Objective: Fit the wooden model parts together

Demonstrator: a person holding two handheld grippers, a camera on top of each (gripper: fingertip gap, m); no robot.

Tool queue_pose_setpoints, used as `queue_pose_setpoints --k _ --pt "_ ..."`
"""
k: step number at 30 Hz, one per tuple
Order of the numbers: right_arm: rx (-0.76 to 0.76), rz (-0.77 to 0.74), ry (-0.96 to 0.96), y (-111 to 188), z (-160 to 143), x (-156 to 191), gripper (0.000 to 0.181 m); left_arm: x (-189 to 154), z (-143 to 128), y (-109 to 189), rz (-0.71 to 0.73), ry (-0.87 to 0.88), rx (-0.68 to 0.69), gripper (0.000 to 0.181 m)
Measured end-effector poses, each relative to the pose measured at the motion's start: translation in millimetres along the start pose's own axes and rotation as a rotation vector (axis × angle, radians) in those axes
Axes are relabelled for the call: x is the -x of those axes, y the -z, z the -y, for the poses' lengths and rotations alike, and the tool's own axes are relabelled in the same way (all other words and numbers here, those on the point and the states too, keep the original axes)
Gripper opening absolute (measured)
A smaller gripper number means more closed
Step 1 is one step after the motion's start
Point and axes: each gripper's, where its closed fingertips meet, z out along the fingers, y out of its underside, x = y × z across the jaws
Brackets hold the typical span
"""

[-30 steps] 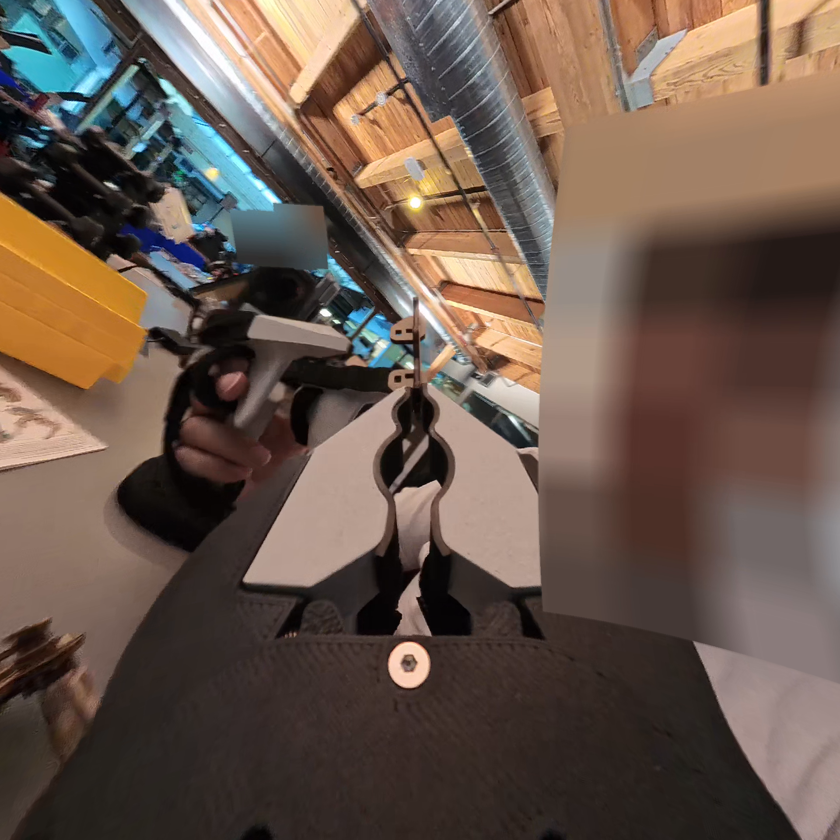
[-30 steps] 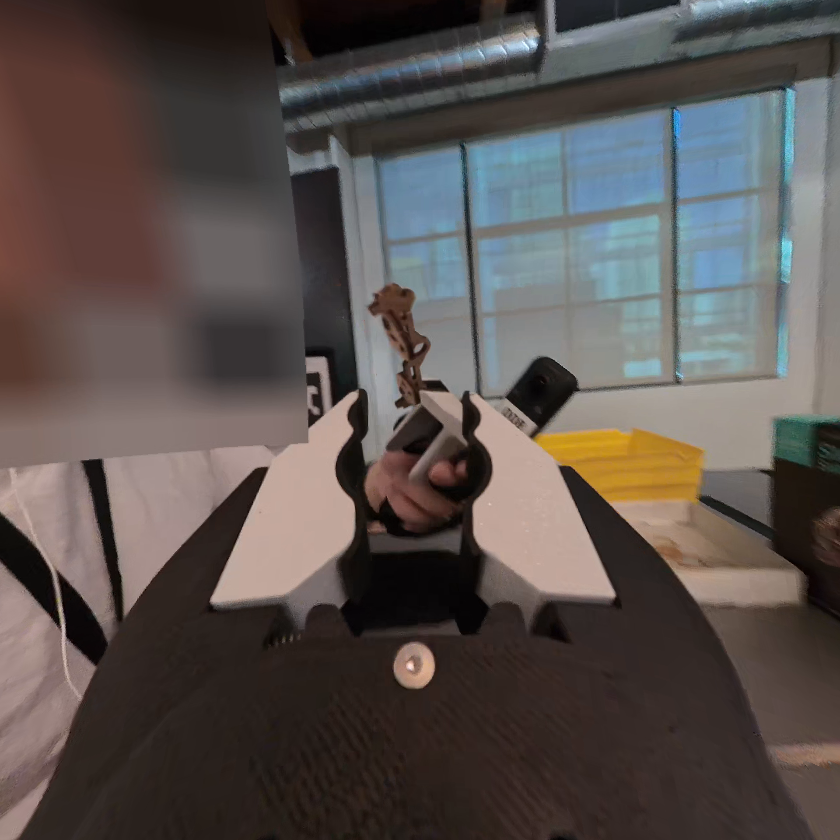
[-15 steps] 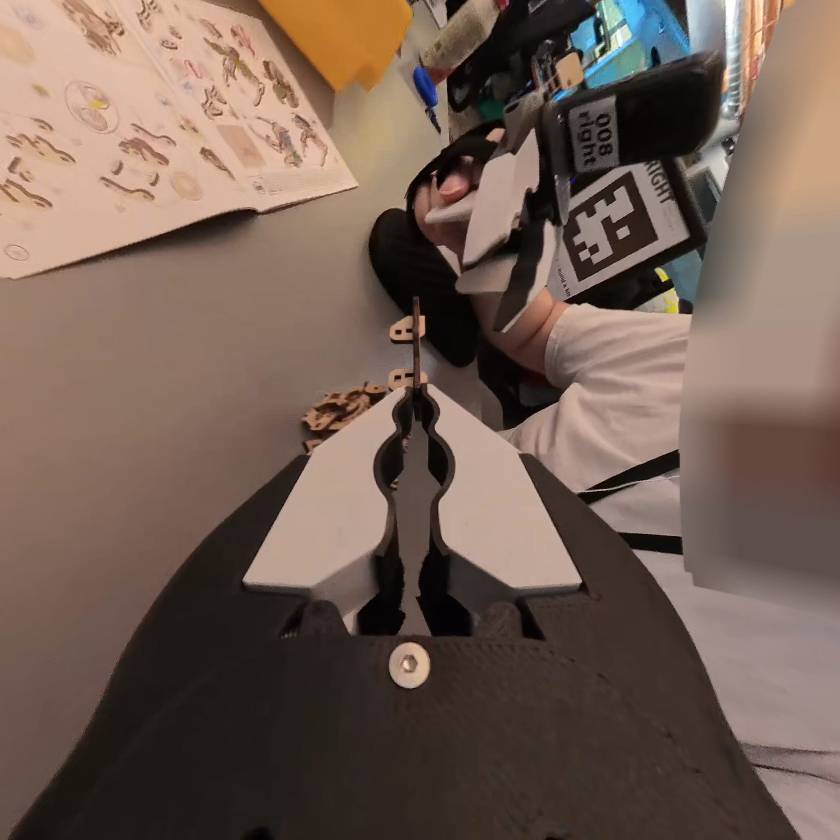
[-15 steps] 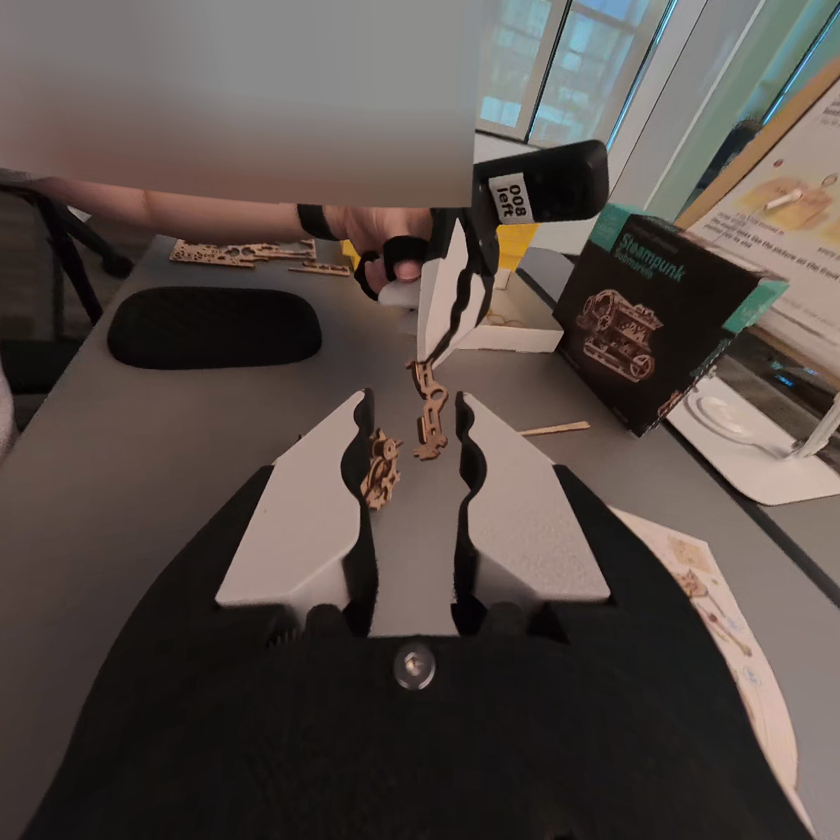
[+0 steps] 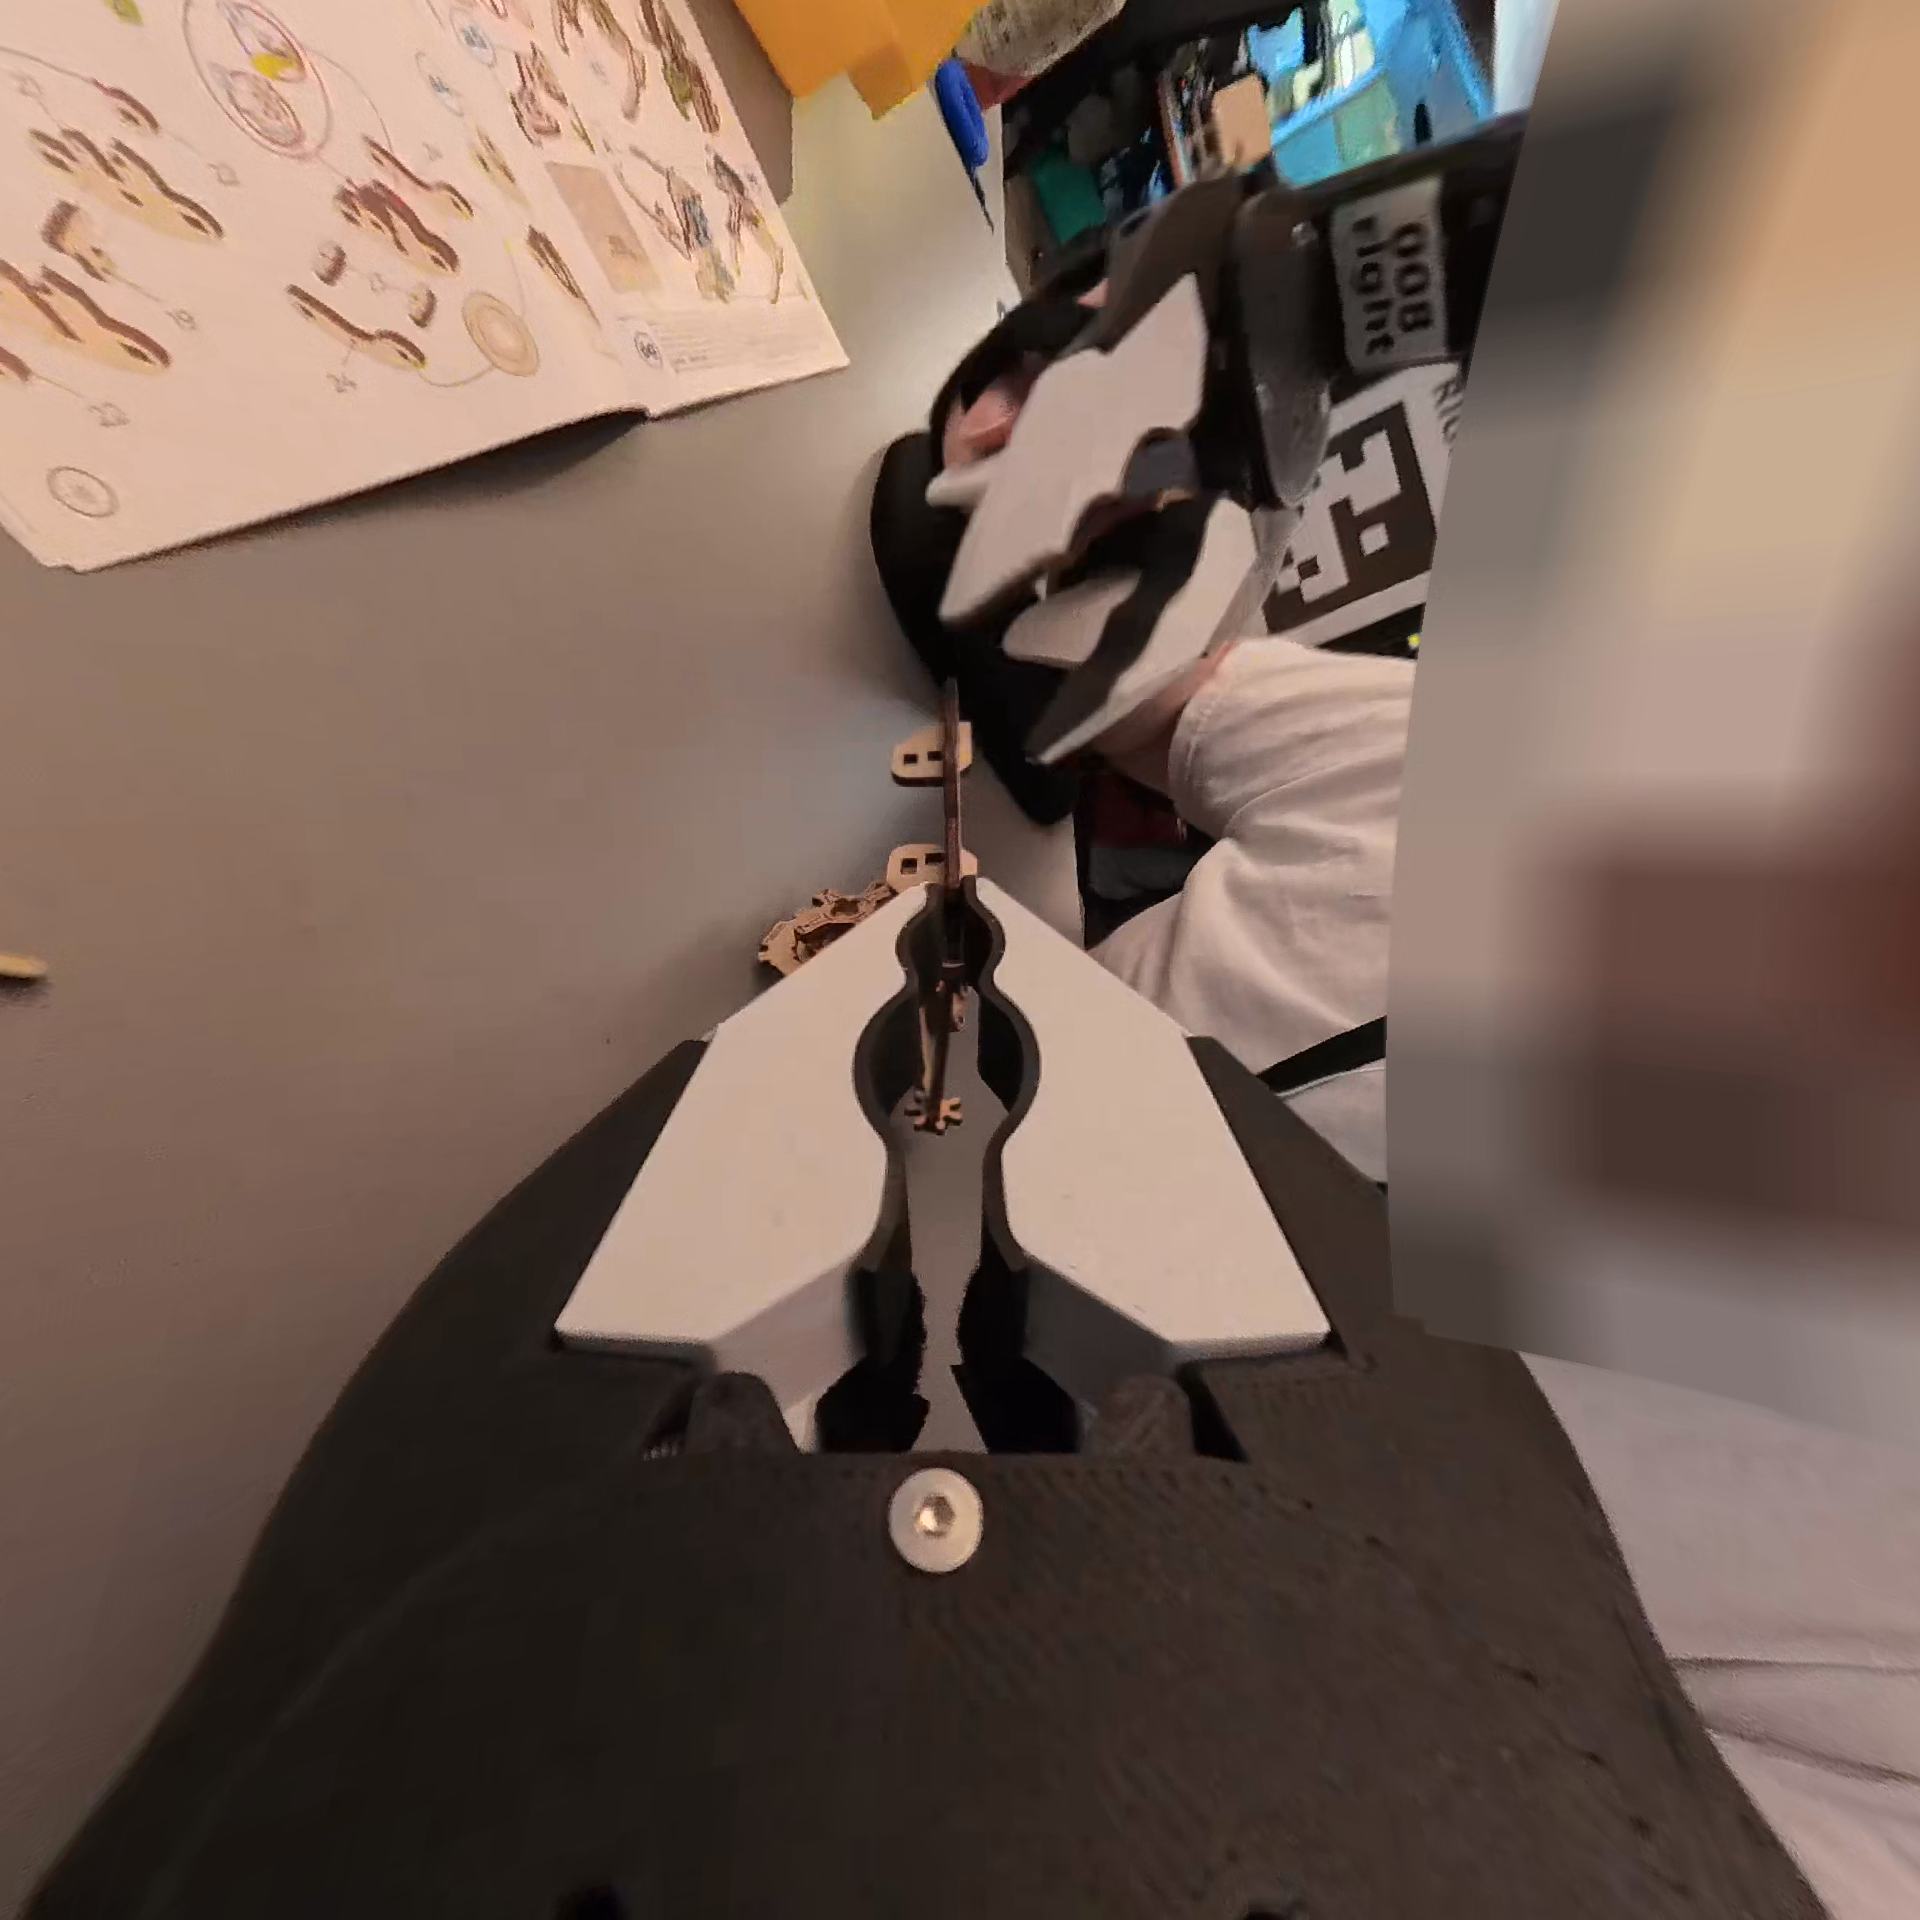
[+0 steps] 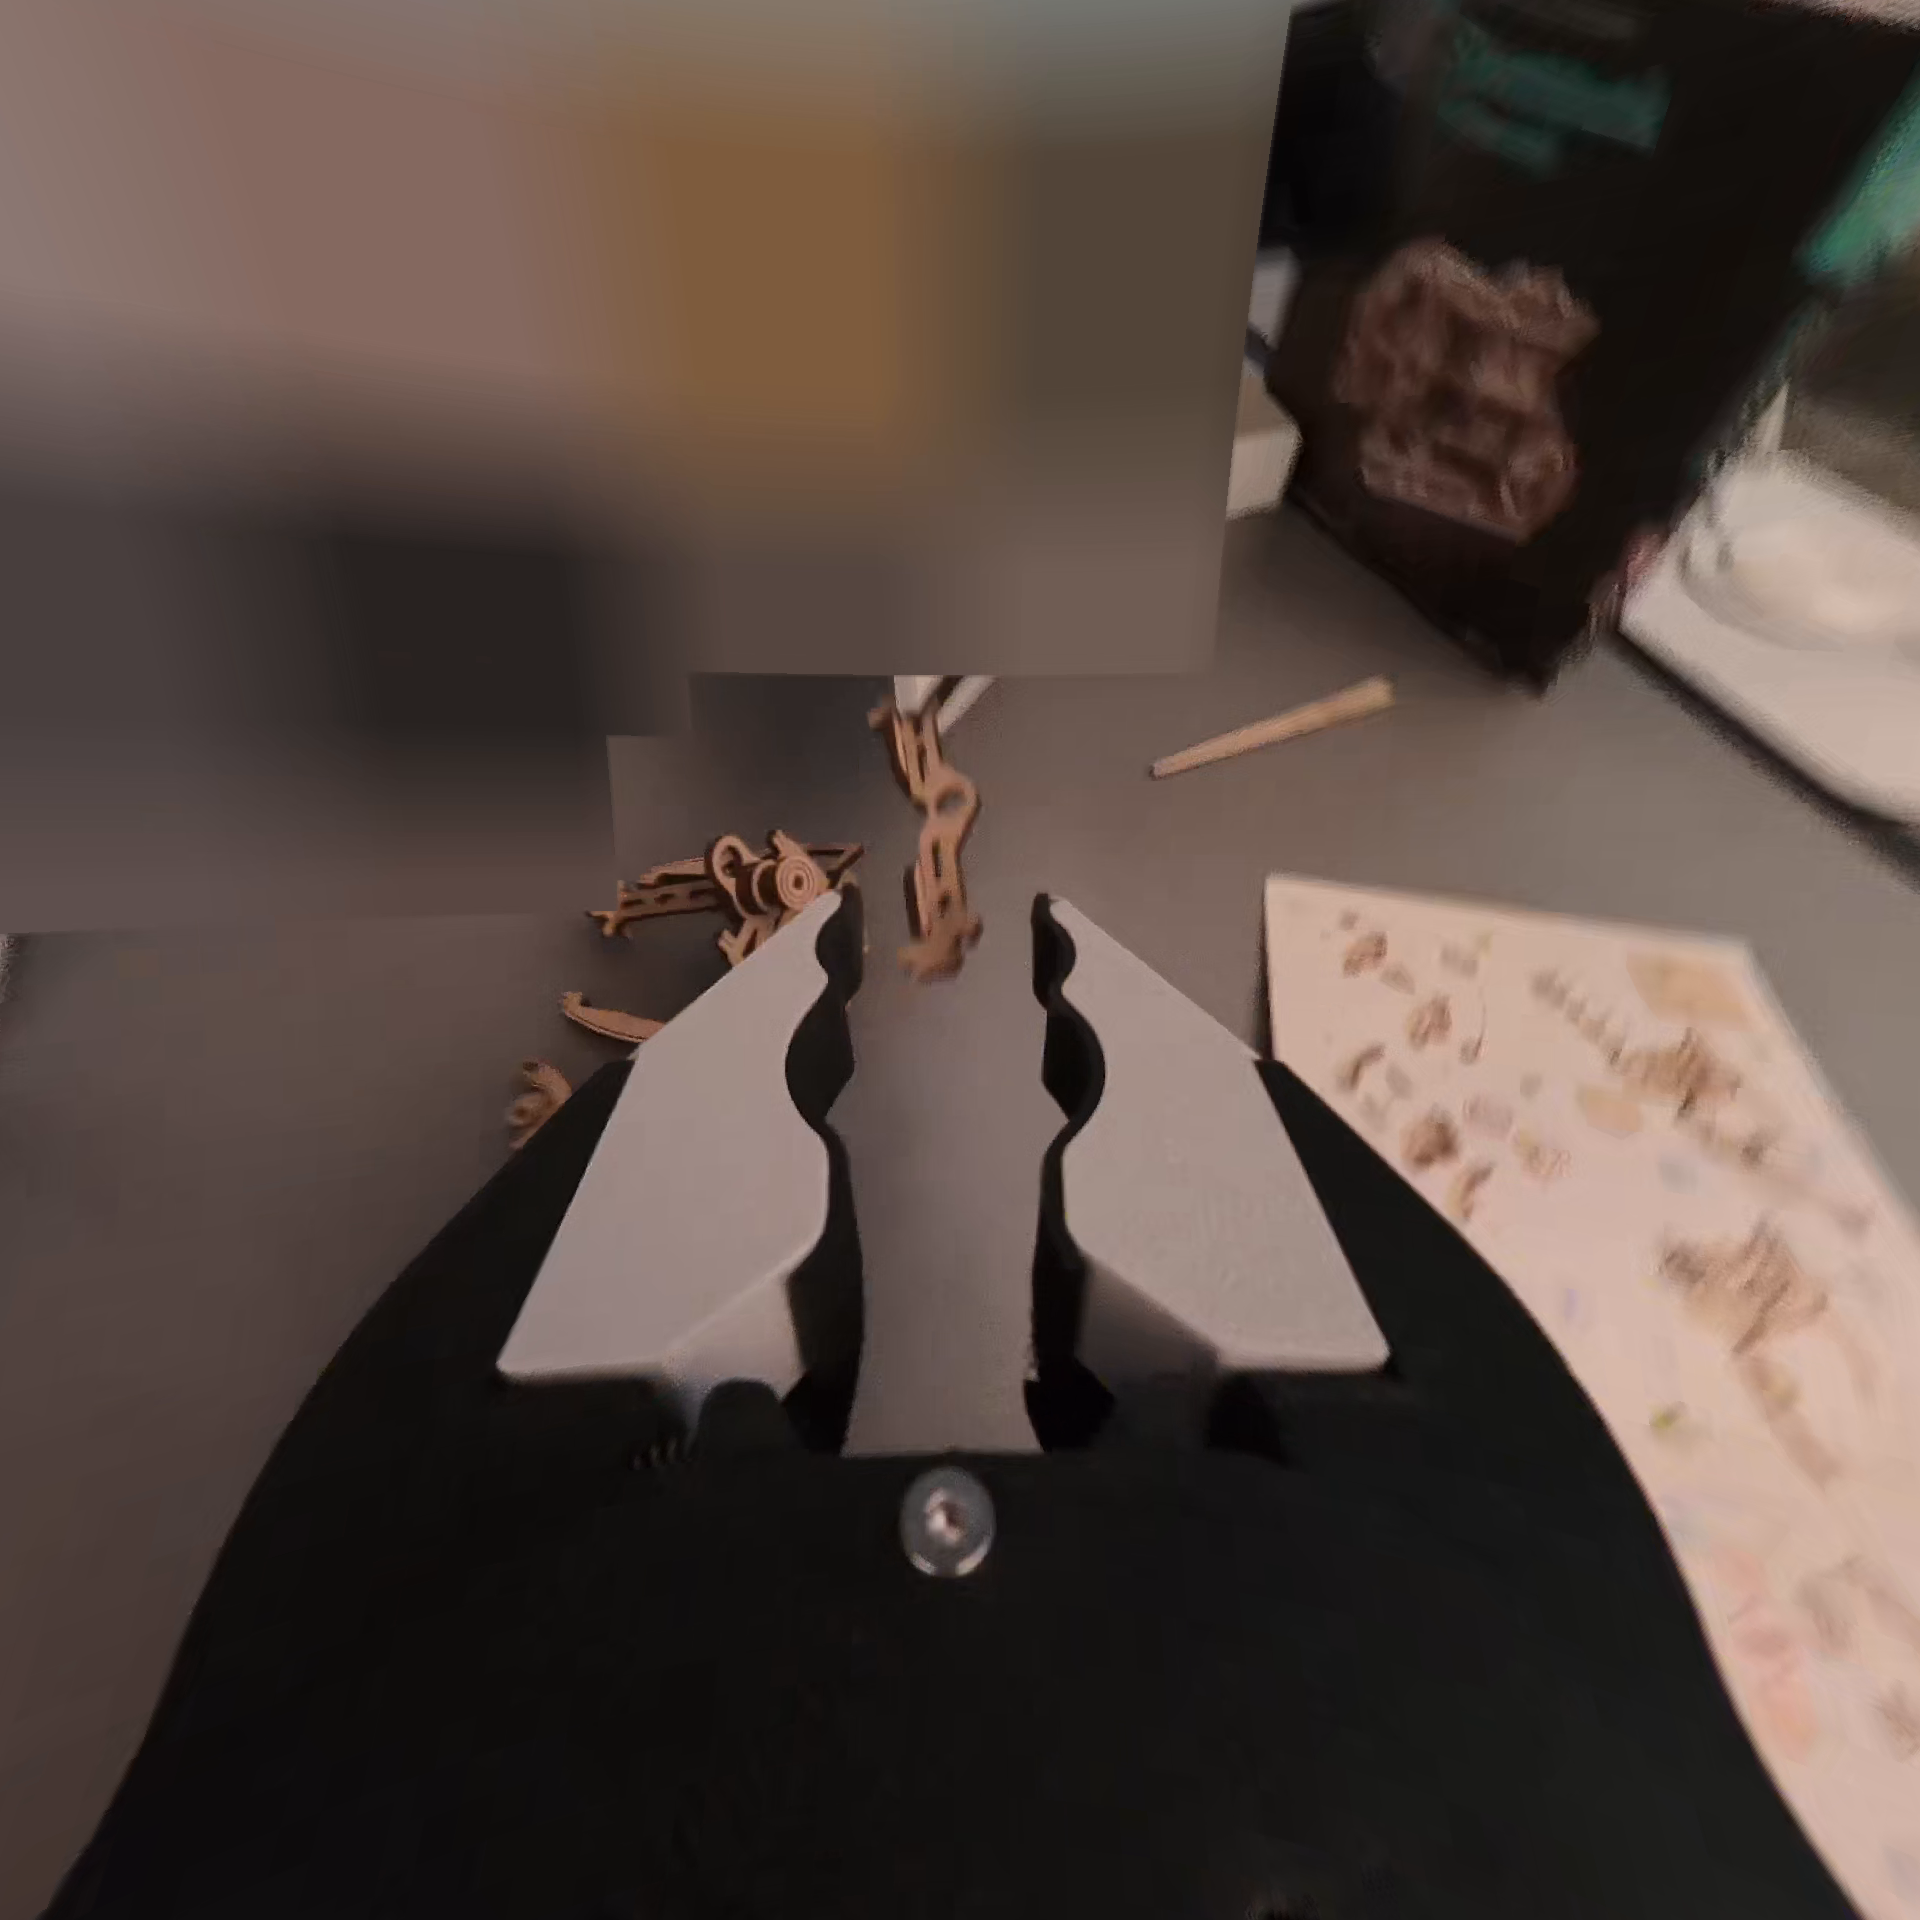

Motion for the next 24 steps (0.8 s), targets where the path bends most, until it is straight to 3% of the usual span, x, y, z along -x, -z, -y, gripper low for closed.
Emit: queue_pose_setpoints --k 3,5,8,11,13,17,21,24 --pt "-0.049 0.135 -0.416 10 -6 17 0.030 -1 3 17 0.026 -0.019 -0.070 0.000" --pt "-0.062 0.183 -0.562 6 -16 31 0.029 -2 0 26 0.052 -0.034 -0.084 0.000" --pt "0.095 0.053 -0.473 -8 -48 31 0.042 -6 -3 31 0.060 -0.035 -0.110 0.000" --pt "0.097 0.062 -0.510 -18 -45 31 0.042 -14 -5 31 0.047 -0.035 -0.130 0.000" --pt "0.169 0.168 -0.649 -26 -52 41 0.046 -20 -9 30 0.049 -0.045 -0.133 0.000" --pt "0.208 0.230 -0.773 -33 -61 48 0.033 -35 -16 29 0.045 -0.067 -0.149 0.000" --pt "0.098 0.344 -0.889 -34 -45 47 0.007 -44 -21 32 0.051 -0.072 -0.162 0.000" --pt "0.108 0.359 -0.887 -35 -47 45 0.007 -51 -22 35 0.055 -0.078 -0.171 0.000"
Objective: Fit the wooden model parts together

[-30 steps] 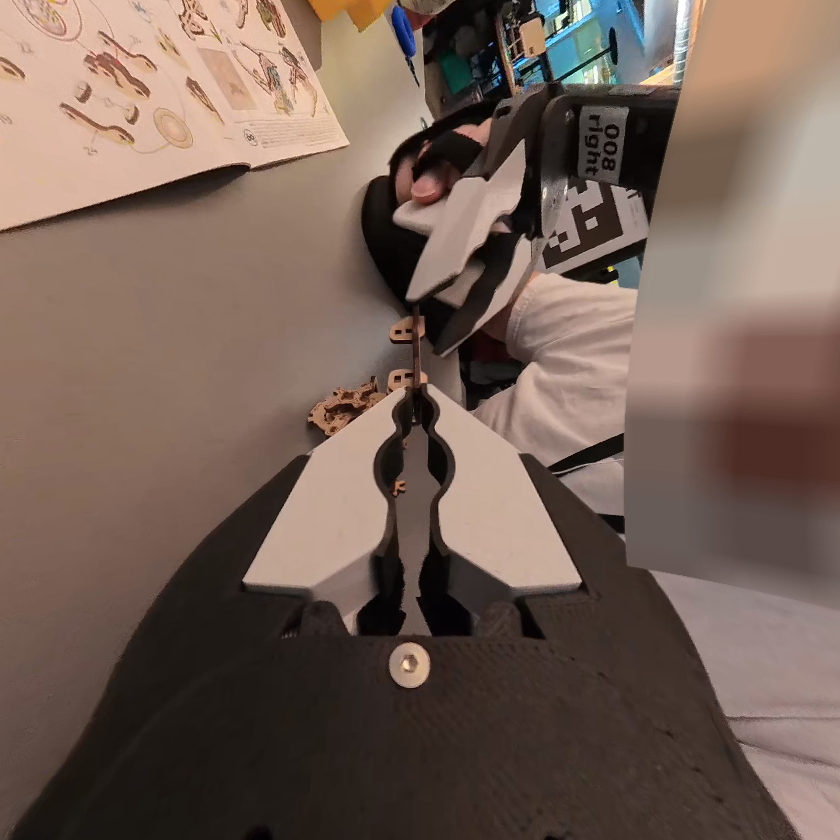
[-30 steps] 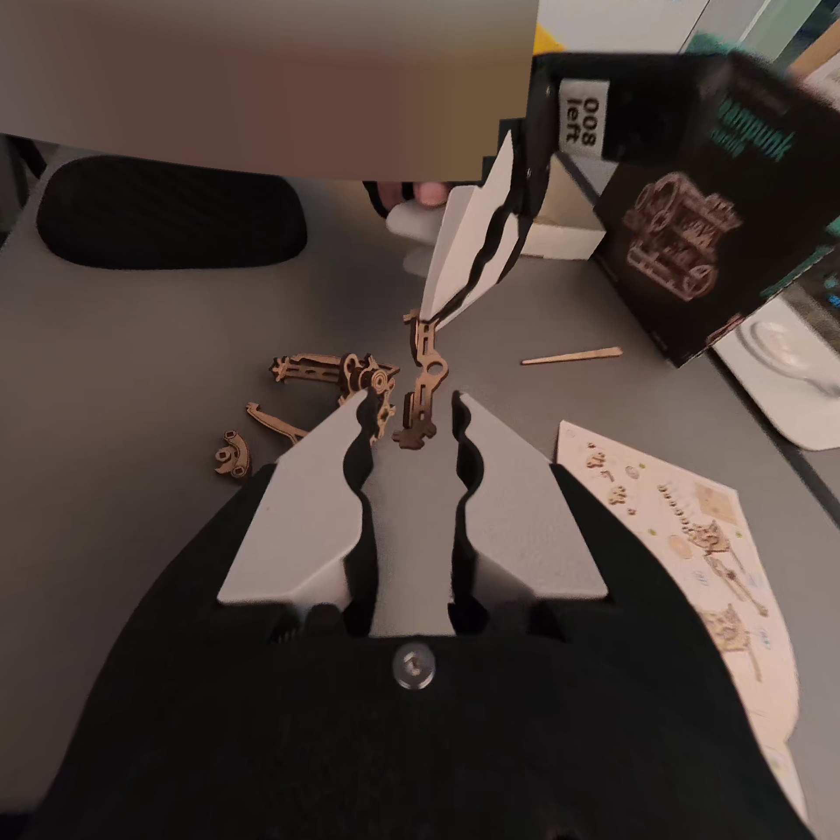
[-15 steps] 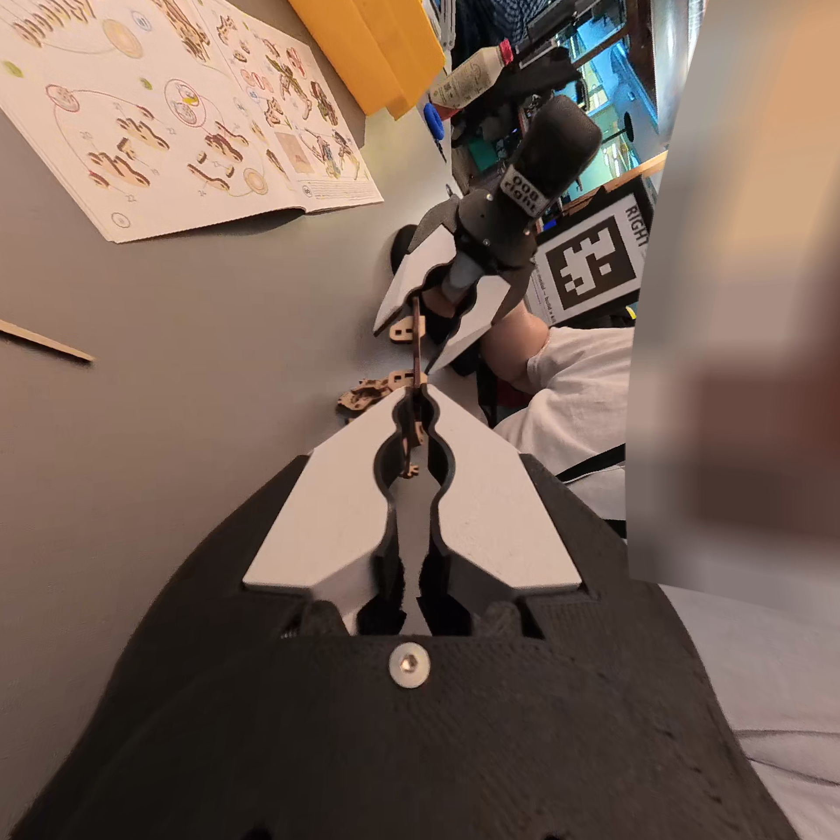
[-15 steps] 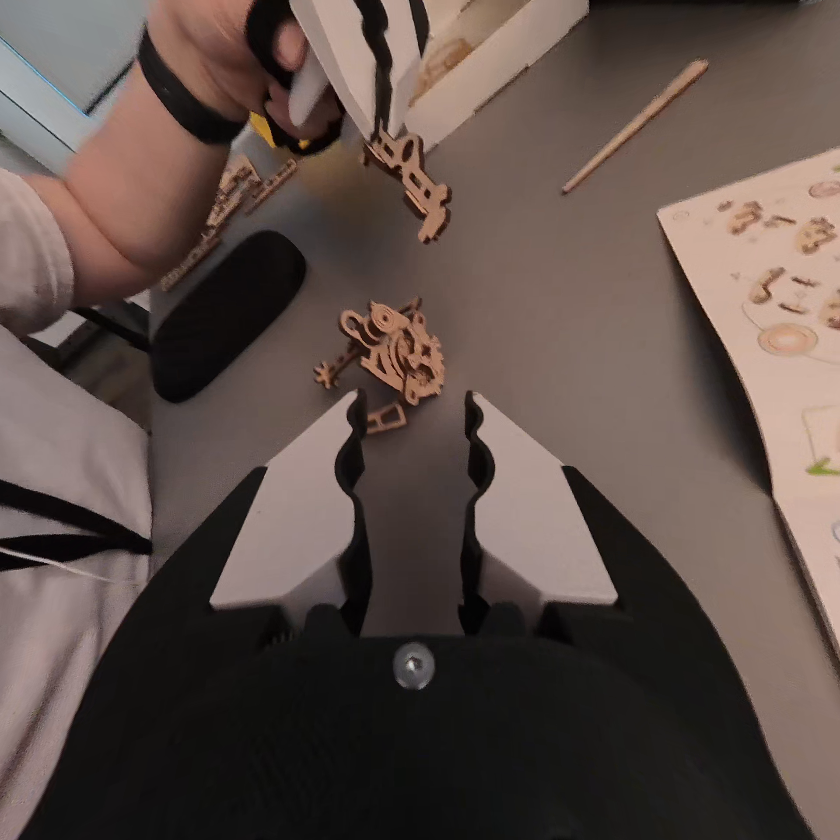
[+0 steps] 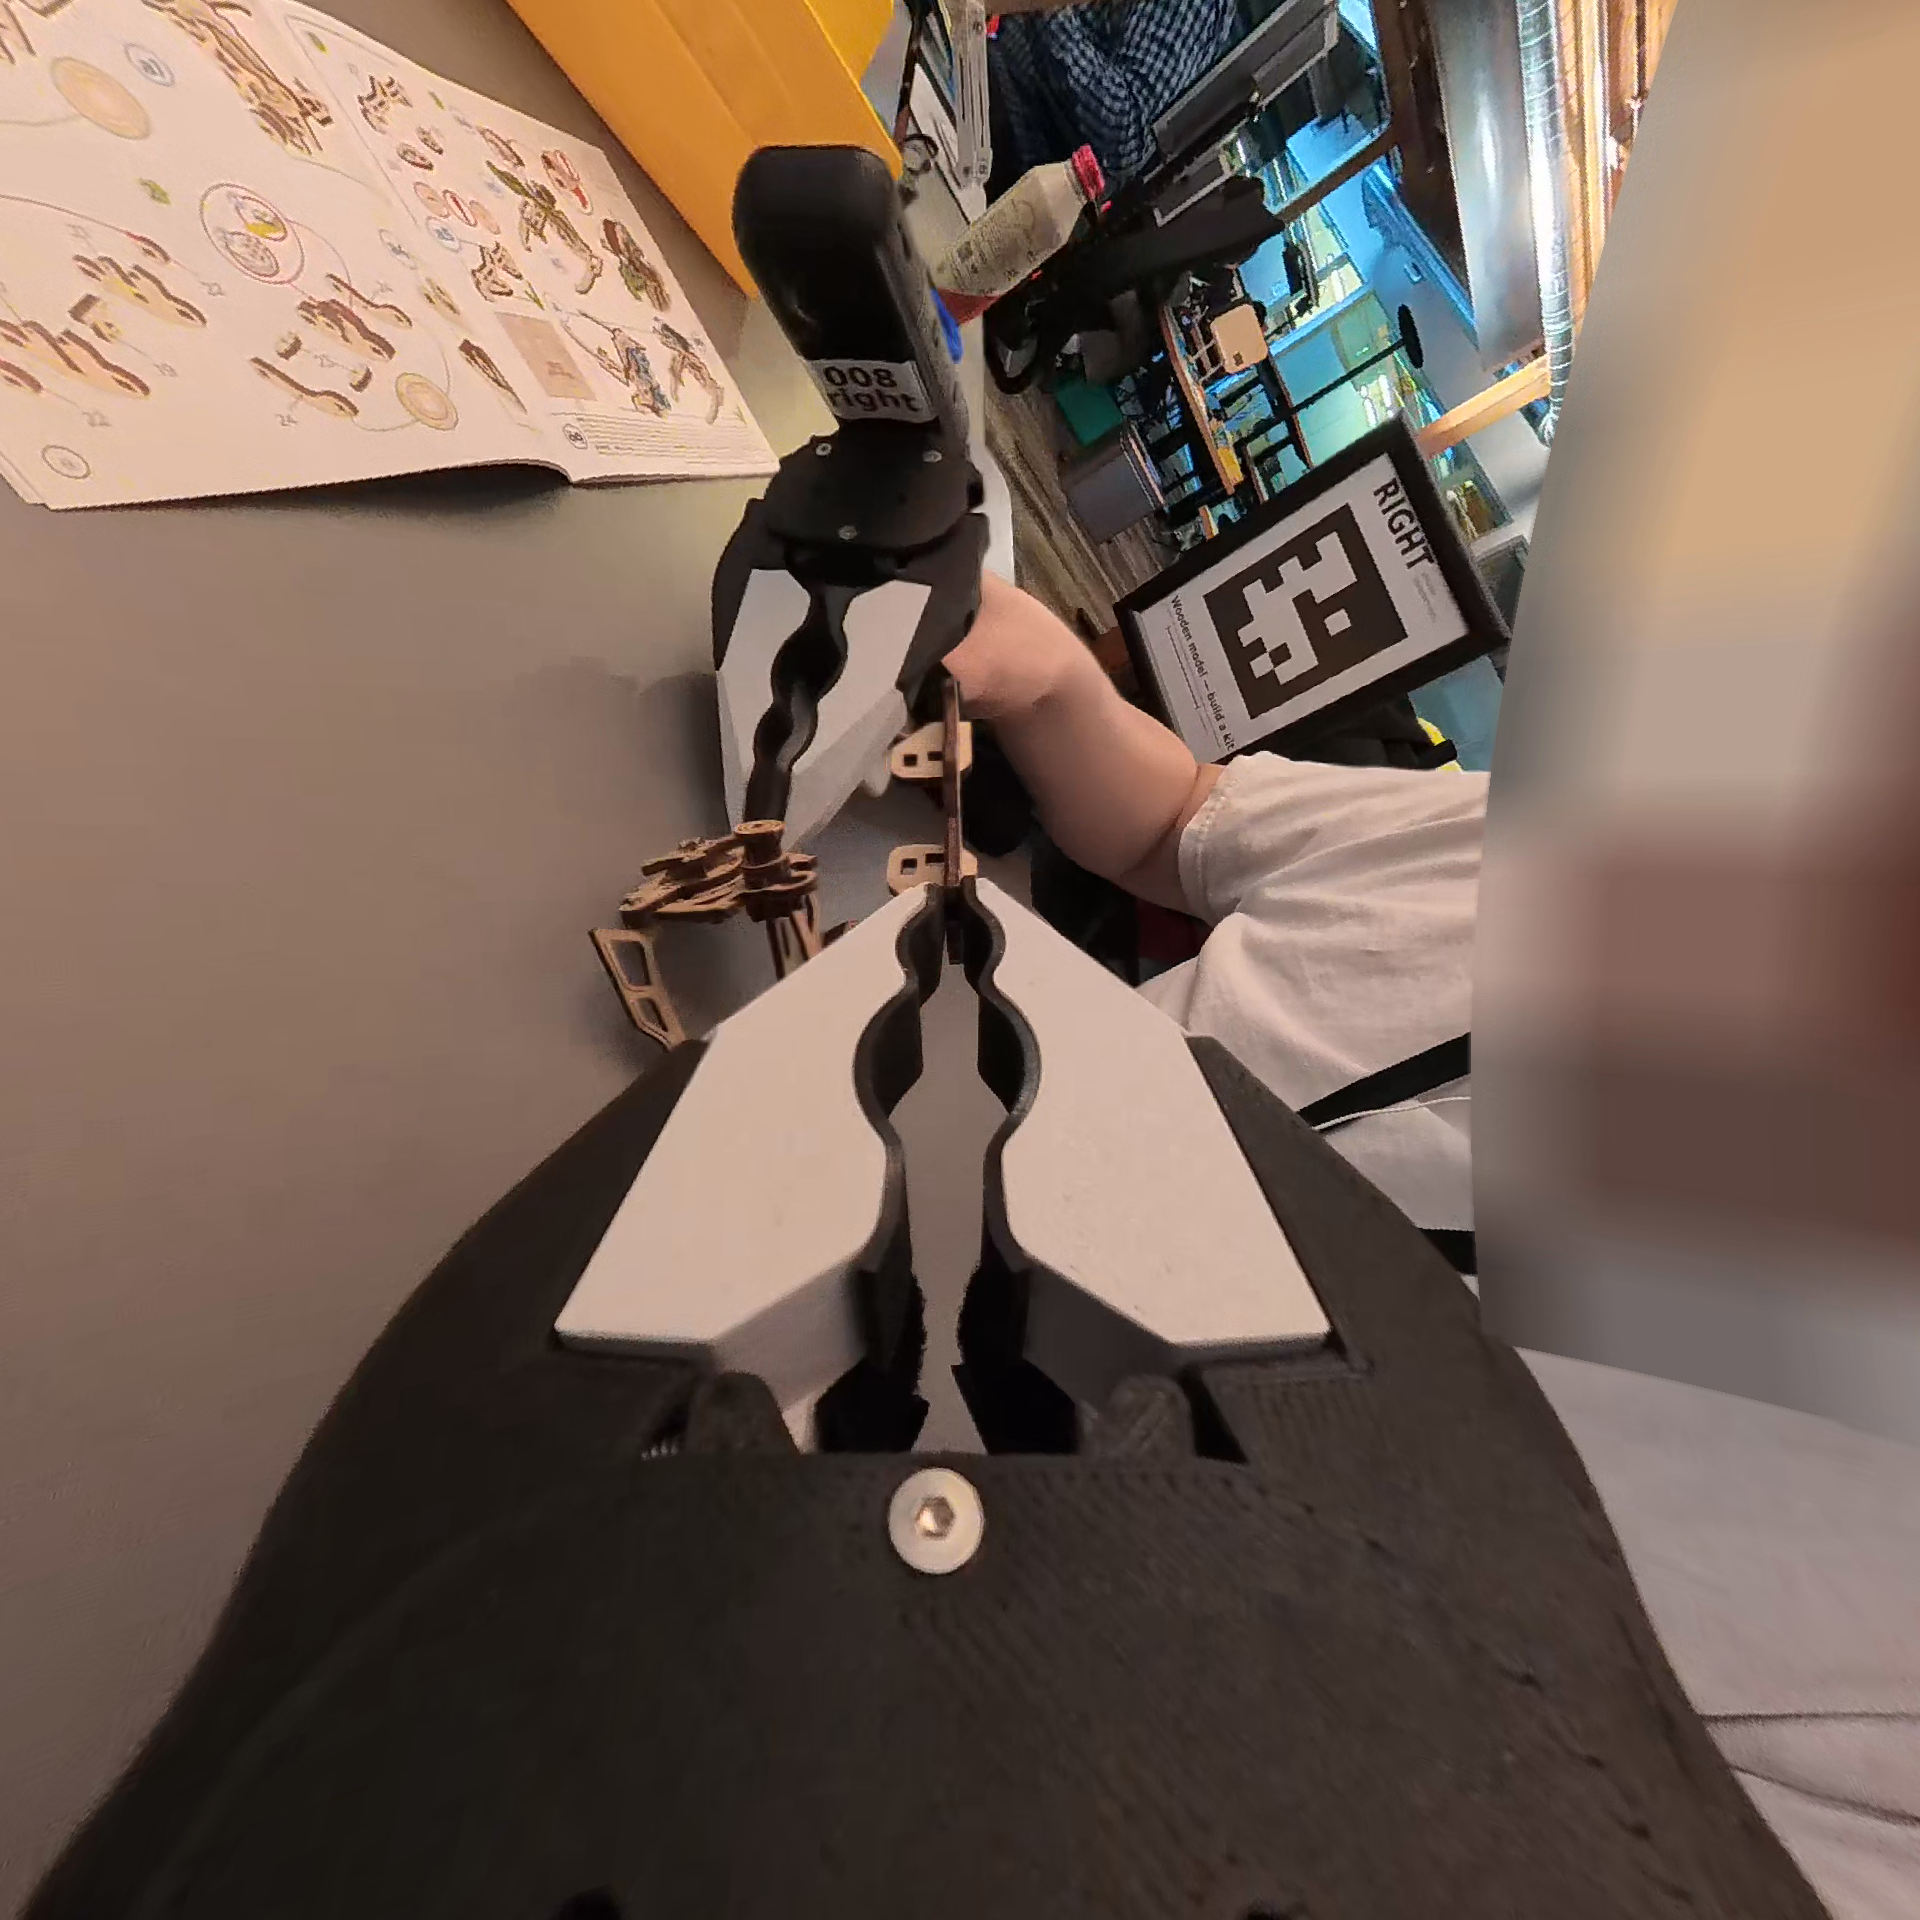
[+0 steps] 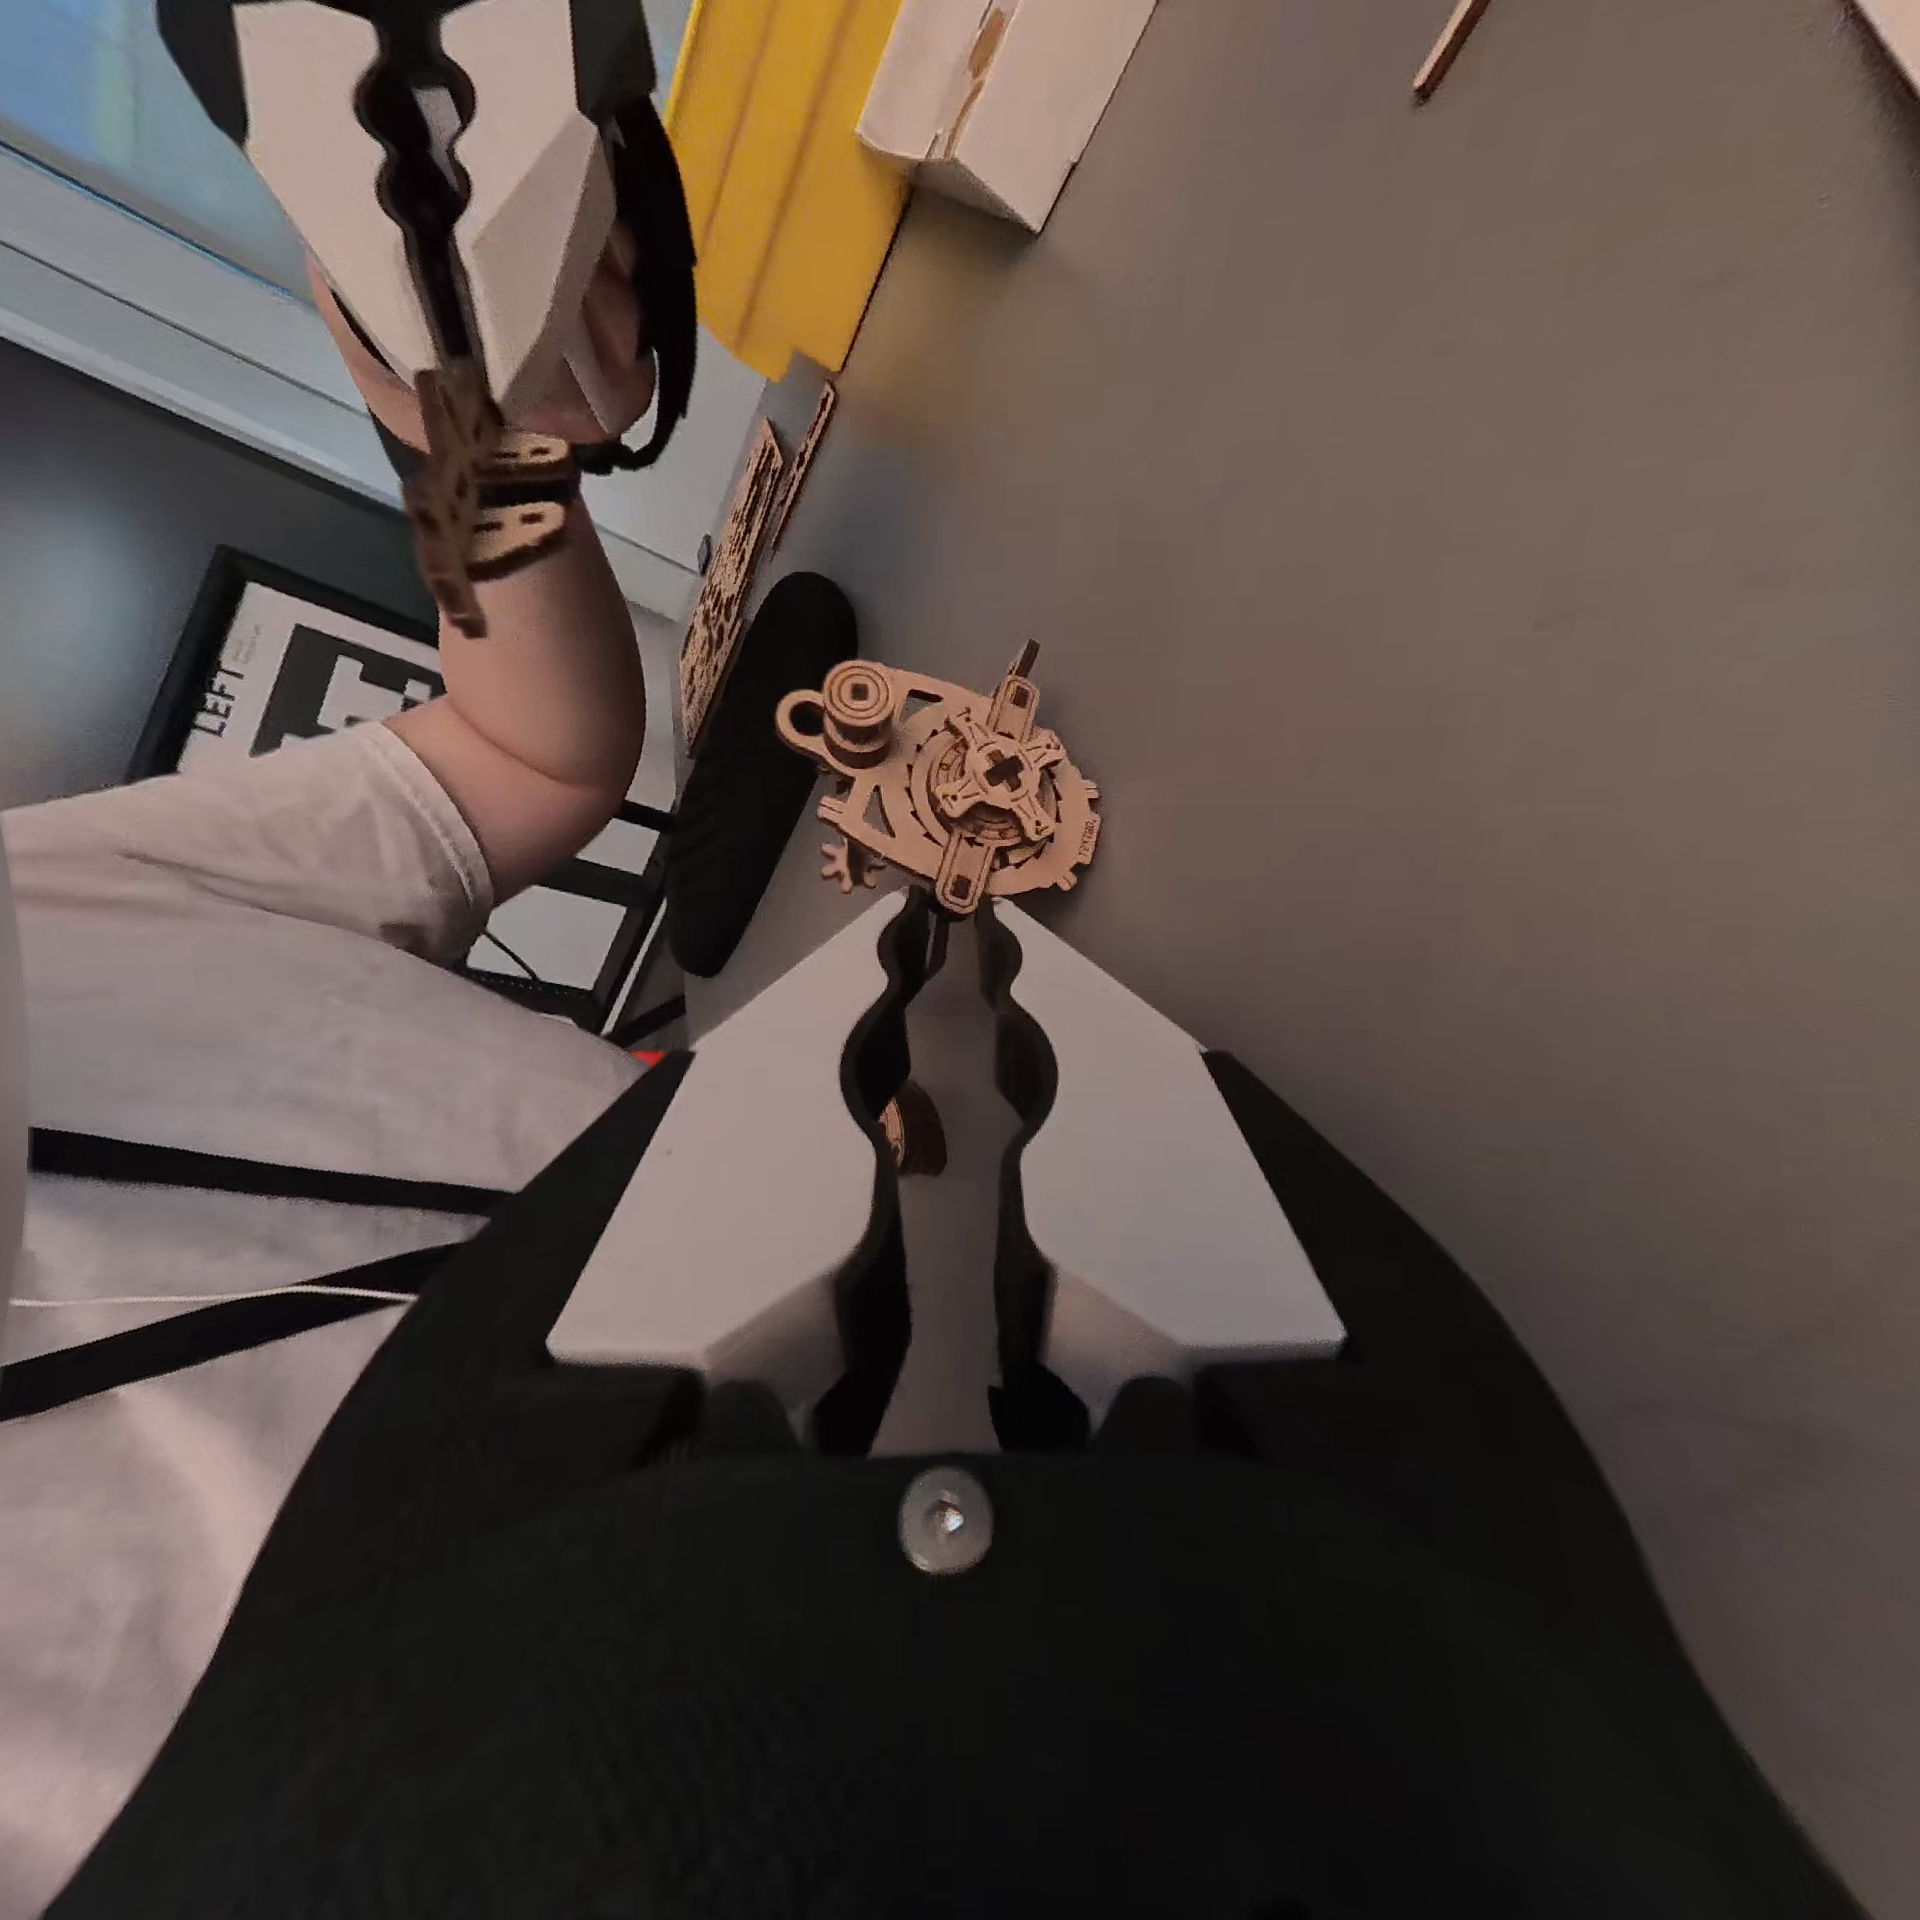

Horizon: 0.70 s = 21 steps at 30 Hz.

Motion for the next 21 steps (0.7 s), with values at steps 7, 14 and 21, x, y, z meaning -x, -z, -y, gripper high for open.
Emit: queue_pose_setpoints --k 7,14,21 --pt "-0.055 -0.049 0.452 3 26 41 0.006 -29 3 19 0.017 -0.056 -0.071 0.000" --pt "-0.103 -0.428 1.411 9 49 78 0.006 -63 -1 48 0.082 -0.154 -0.186 0.000" --pt "-0.012 -0.528 1.694 -3 35 49 0.007 -57 -24 61 0.106 -0.106 -0.245 0.000"
